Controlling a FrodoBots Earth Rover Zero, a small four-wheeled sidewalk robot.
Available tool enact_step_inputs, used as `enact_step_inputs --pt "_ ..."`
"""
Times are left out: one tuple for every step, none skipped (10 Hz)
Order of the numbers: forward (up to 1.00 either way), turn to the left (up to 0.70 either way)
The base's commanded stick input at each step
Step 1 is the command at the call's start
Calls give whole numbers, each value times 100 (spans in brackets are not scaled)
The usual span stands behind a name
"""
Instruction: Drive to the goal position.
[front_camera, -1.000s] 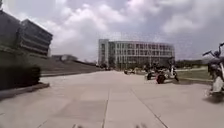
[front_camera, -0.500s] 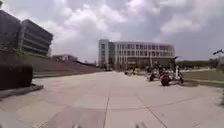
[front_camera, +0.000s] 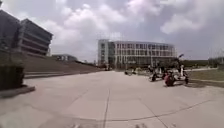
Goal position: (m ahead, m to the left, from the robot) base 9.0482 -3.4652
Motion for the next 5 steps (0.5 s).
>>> enact_step_inputs --pt "70 0" --pt "70 0" --pt "70 0" --pt "70 0" --pt "70 0"
